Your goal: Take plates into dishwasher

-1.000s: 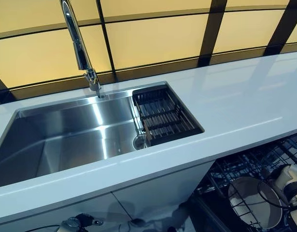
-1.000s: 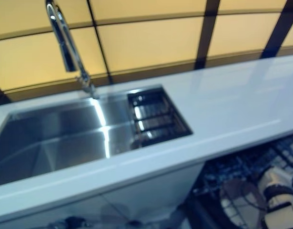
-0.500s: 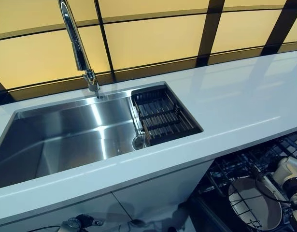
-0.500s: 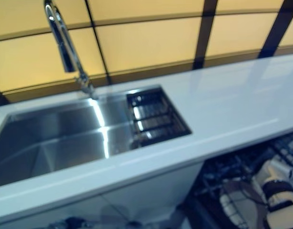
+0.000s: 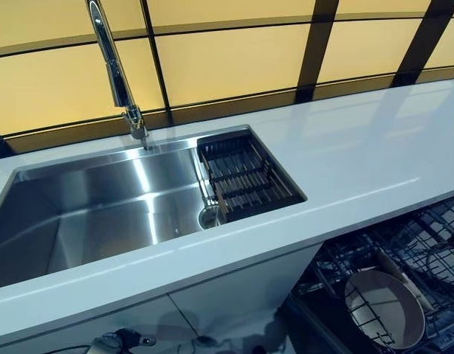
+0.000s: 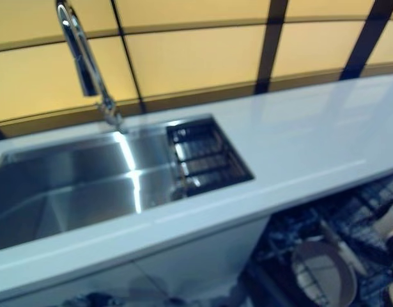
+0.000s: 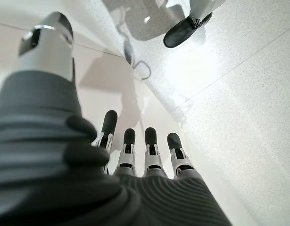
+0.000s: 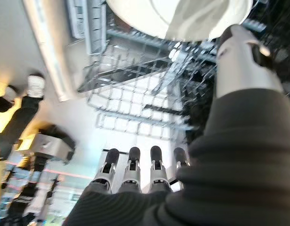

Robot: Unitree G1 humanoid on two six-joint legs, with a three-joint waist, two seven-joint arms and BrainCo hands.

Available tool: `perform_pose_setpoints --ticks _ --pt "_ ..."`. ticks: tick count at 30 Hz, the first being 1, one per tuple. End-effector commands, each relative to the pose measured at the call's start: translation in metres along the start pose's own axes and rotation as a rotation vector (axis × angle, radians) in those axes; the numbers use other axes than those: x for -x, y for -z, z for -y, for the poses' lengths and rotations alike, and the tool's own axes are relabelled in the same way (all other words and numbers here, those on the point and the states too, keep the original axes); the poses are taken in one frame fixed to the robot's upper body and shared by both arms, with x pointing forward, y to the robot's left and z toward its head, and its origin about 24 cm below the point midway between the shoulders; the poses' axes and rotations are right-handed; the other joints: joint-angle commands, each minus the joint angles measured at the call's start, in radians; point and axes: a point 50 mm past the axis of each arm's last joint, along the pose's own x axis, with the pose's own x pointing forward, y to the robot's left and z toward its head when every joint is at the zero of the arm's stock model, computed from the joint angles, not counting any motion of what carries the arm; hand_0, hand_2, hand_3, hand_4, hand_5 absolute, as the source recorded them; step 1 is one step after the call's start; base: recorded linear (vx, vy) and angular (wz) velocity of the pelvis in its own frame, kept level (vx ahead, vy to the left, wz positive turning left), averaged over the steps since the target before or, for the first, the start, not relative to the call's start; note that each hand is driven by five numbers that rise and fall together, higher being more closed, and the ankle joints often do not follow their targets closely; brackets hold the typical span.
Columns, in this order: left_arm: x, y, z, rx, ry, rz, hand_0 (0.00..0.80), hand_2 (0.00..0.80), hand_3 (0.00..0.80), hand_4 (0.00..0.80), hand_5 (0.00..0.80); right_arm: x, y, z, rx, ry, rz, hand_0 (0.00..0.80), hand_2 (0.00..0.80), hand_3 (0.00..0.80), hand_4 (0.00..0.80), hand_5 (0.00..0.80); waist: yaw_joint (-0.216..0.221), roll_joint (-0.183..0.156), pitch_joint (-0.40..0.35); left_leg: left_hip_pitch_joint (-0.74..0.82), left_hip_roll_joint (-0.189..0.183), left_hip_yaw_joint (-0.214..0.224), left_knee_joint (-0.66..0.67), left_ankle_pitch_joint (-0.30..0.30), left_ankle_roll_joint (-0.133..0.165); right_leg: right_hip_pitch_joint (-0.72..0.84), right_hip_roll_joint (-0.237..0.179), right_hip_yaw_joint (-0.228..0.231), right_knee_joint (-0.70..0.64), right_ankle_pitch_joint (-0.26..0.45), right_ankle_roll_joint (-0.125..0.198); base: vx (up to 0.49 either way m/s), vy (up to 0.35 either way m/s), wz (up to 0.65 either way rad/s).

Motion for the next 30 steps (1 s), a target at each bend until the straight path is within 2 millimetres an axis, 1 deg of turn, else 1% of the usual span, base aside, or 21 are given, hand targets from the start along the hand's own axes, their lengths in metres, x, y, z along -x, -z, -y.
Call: perform_pose_setpoints --ticks 1,4,9,14,15,17,19,20,21,24,26,27,28,29,30 --pt "0.007 -0.028 -0.042 -0.024 -0.107 0.090 0.000 0.000 0.000 0.000 0.000 0.008 0.005 0.036 -0.015 0.052 -0.022 0.000 0.000 0.000 0.000 0.000 -0.017 -0.037 -0.047 -0.028 0.009 -0.029 -0.002 0.008 0.014 0.065 -0.015 -0.009 0.007 -0.059 0.073 0.000 0.000 0.00" --pt "0.007 -0.023 -0.041 -0.027 -0.103 0.081 0.000 0.000 0.000 0.000 0.000 0.007 0.016 0.040 -0.067 0.019 -0.024 0.000 0.000 0.000 0.000 0.000 -0.017 -0.044 -0.060 -0.024 0.011 -0.027 -0.002 0.005 0.014 0.070 -0.013 -0.007 0.005 -0.059 0.074 0.000 0.000 0.00" --pt "0.006 -0.014 -0.041 -0.009 -0.096 0.069 0.000 0.000 0.000 0.000 0.000 0.007 0.027 0.047 -0.180 0.040 -0.007 0.000 0.000 0.000 0.000 0.000 -0.020 -0.048 -0.076 -0.020 0.012 -0.026 -0.002 0.002 0.013 0.075 -0.011 -0.004 0.003 -0.061 0.074 0.008 0.017 0.00" --pt "0.005 0.003 -0.037 0.068 -0.097 0.033 0.000 0.000 0.000 0.000 0.000 0.010 0.029 0.049 -0.329 0.009 0.058 0.000 0.000 0.000 0.000 0.000 -0.028 -0.049 -0.086 -0.018 0.010 -0.025 -0.002 0.002 0.012 0.077 -0.011 -0.002 0.003 -0.060 0.075 0.019 0.070 -0.01" --pt "0.005 0.009 -0.036 0.082 -0.092 0.023 0.000 0.000 0.000 0.000 0.000 0.011 0.032 0.046 -0.388 -0.011 0.081 0.000 0.000 0.000 0.000 0.000 -0.033 -0.047 -0.088 -0.019 0.010 -0.024 -0.002 0.001 0.010 0.079 -0.013 -0.002 0.003 -0.061 0.075 0.029 0.110 -0.01" --pt "0.005 0.016 -0.035 0.078 -0.085 0.010 0.000 0.000 0.000 0.000 0.000 0.011 0.037 0.043 -0.437 -0.017 0.099 0.000 0.000 0.000 0.000 0.000 -0.042 -0.045 -0.090 -0.021 0.007 -0.024 -0.002 0.000 0.009 0.079 -0.014 -0.001 0.003 -0.059 0.076 0.019 0.093 0.01" --pt "0.005 0.027 -0.034 0.062 -0.091 -0.012 0.000 0.000 0.000 0.000 0.000 0.010 0.045 0.033 -0.495 -0.010 0.115 0.000 0.000 0.000 0.000 0.000 -0.057 -0.043 -0.091 -0.029 0.002 -0.018 -0.002 0.000 0.008 0.074 -0.018 0.000 0.003 -0.053 0.082 0.004 0.087 -0.01" --pt "0.005 0.029 -0.034 0.055 -0.092 -0.020 0.000 0.000 0.000 0.000 0.000 0.010 0.048 0.030 -0.502 -0.007 0.114 0.000 0.000 0.000 0.000 0.000 -0.059 -0.044 -0.092 -0.030 0.001 -0.016 -0.002 0.001 0.008 0.071 -0.019 -0.001 0.003 -0.050 0.083 -0.015 0.084 -0.01" --pt "0.006 0.035 -0.035 0.037 -0.094 -0.044 0.000 0.000 0.000 0.000 0.000 0.009 0.056 0.022 -0.519 0.003 0.107 0.000 0.000 0.000 0.000 0.000 -0.065 -0.045 -0.090 -0.032 0.000 -0.007 -0.002 0.001 0.006 0.063 -0.021 -0.001 0.002 -0.043 0.088 -0.024 0.052 -0.05" --pt "0.009 0.048 -0.043 0.011 -0.119 -0.082 0.000 0.000 0.000 0.000 0.000 0.007 0.067 0.008 -0.537 0.019 0.096 0.000 0.000 0.000 0.000 0.000 -0.074 -0.045 -0.081 -0.029 0.001 0.005 -0.002 0.001 0.001 0.038 -0.027 -0.002 0.002 -0.018 0.105 -0.037 0.024 -0.10" --pt "0.012 0.057 -0.052 0.015 -0.144 -0.119 0.000 0.000 0.000 0.000 0.000 0.006 0.069 0.000 -0.553 0.011 0.109 0.000 0.000 0.000 0.000 0.000 -0.074 -0.043 -0.069 -0.027 0.009 0.020 -0.002 0.006 0.002 0.032 -0.034 -0.023 0.013 -0.015 0.111 -0.127 -0.042 -0.26" --pt "0.015 0.063 -0.059 0.040 -0.159 -0.151 0.000 0.000 0.000 0.000 0.000 0.006 0.069 -0.004 -0.559 0.006 0.124 0.000 0.000 0.000 0.000 0.000 -0.068 -0.040 -0.063 -0.027 0.016 0.031 -0.002 0.012 0.007 0.035 -0.039 -0.041 0.034 -0.023 0.112 -0.175 -0.081 -0.42" --pt "0.017 0.065 -0.062 0.051 -0.162 -0.165 0.000 0.000 0.000 0.000 0.000 0.006 0.068 -0.005 -0.564 0.004 0.129 0.000 0.000 0.000 0.000 0.000 -0.063 -0.037 -0.061 -0.029 0.019 0.035 -0.002 0.015 0.010 0.035 -0.042 -0.050 0.055 -0.035 0.112 -0.207 -0.109 -0.71" --pt "0.019 0.070 -0.067 0.069 -0.165 -0.192 0.000 0.000 0.000 0.000 0.000 0.005 0.067 -0.006 -0.578 0.001 0.142 0.000 0.000 0.000 0.000 0.000 -0.052 -0.032 -0.060 -0.033 0.025 0.042 -0.002 0.021 0.017 0.032 -0.052 -0.063 0.107 -0.058 0.112 -0.266 -0.153 -0.76" --pt "0.021 0.076 -0.071 0.089 -0.166 -0.217 0.000 0.000 0.000 0.000 0.000 0.004 0.063 -0.008 -0.606 0.003 0.168 0.000 0.000 0.000 0.000 0.000 -0.038 -0.023 -0.061 -0.044 0.031 0.039 -0.002 0.031 0.026 0.025 -0.070 -0.069 0.182 -0.068 0.116 -0.241 -0.138 -0.71"
